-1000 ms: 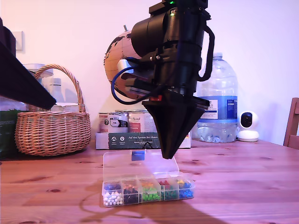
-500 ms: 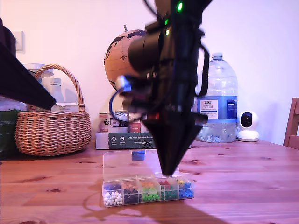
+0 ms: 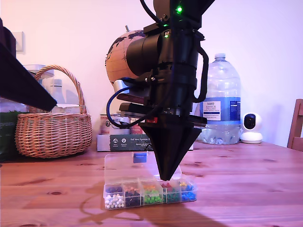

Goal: Sort the loose pins on the table into their correct compartments

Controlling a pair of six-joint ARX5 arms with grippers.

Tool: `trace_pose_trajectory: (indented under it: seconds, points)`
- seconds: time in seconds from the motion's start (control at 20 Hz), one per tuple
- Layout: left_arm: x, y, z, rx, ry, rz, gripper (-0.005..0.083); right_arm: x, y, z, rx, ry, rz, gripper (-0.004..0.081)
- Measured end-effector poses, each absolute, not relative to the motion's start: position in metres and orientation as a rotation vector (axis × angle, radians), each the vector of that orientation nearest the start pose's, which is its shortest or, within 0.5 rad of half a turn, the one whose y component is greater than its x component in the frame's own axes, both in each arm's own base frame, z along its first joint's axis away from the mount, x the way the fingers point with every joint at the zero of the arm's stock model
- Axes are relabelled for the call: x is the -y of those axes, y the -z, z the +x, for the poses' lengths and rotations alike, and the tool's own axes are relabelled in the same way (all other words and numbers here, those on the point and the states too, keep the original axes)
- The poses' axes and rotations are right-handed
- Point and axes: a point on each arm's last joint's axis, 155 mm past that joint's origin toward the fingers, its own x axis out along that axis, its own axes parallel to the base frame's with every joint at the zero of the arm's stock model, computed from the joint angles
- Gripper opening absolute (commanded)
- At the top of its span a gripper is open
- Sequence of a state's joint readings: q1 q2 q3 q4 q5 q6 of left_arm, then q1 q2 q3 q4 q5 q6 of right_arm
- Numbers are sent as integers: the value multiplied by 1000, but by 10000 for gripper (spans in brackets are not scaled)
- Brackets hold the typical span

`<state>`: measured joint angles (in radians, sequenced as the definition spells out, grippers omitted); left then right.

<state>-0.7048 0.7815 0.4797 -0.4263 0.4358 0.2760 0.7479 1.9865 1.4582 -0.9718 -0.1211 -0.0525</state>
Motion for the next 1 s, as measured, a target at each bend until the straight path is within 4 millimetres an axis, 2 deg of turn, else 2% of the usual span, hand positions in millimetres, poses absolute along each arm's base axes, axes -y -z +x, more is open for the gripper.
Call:
trace_pose_trajectory:
  seconds: [0.4,0.5,0.6,1.0]
  points:
    - [227,-118,147,-607,1188,337,-24,-278,-23,267,-1456,-734,-518,73]
    - [227,-118,147,-607,1188,337,-24,-278,-23,267,-1456,-734,-518,65]
    - [227,-118,147,-607,1188,337,-24,-278,-23,267,-1455,-734,-517,-17]
    - [227,-118,147,-607,1188,337,-24,-279,-24,269,-1447,-734,-516,-13]
